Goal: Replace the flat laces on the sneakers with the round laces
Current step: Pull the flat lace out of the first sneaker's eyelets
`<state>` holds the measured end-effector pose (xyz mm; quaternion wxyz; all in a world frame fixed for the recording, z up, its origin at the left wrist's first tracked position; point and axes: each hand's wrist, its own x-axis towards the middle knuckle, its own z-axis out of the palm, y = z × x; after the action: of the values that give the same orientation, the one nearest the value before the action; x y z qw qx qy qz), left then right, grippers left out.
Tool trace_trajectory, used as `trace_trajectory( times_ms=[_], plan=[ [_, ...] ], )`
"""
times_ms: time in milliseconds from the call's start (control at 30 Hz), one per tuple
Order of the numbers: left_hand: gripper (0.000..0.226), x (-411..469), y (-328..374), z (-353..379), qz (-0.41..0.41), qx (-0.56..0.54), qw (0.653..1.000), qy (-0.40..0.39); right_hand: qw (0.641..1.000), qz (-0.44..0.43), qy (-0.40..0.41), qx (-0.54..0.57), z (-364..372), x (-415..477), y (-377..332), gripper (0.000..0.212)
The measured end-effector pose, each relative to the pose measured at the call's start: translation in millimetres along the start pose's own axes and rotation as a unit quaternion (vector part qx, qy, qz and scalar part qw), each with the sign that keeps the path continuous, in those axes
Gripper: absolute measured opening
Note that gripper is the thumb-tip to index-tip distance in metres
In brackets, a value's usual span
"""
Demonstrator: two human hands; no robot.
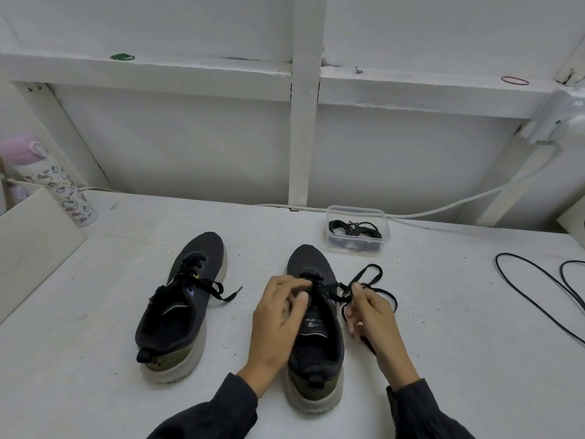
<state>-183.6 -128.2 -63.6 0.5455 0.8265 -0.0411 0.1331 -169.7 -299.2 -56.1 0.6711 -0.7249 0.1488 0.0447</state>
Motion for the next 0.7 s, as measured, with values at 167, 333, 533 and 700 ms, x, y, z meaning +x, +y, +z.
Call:
trace_trajectory(
  times_ms=[167,333,533,700],
  plan=[
    [0.012,-10.9,-16.2,-12.6,-0.079,-0.068,0.995,-0.006,0.994,-0.021,-0.015,-0.104,-13.3,-10.4,-7.0,0.051],
    [0.011,-2.4,-9.3,-19.0,-0.101,-0.048,0.993,-0.04,0.991,-0.117,-0.018,-0.056,12.2,-28.9,-4.1,0.015],
    [0.002,16.5,-8.1,-21.9,-0.121,-0.008,0.989,-0.084,0.994,-0.106,-0.011,-0.038,36.2,-38.2,6.2,0.019],
    [0.007,29.2,-4.3,-20.2,-0.059,0.129,0.98,-0.141,0.994,-0.102,-0.007,-0.043,37.9,-41.9,7.1,0.022]
  ],
)
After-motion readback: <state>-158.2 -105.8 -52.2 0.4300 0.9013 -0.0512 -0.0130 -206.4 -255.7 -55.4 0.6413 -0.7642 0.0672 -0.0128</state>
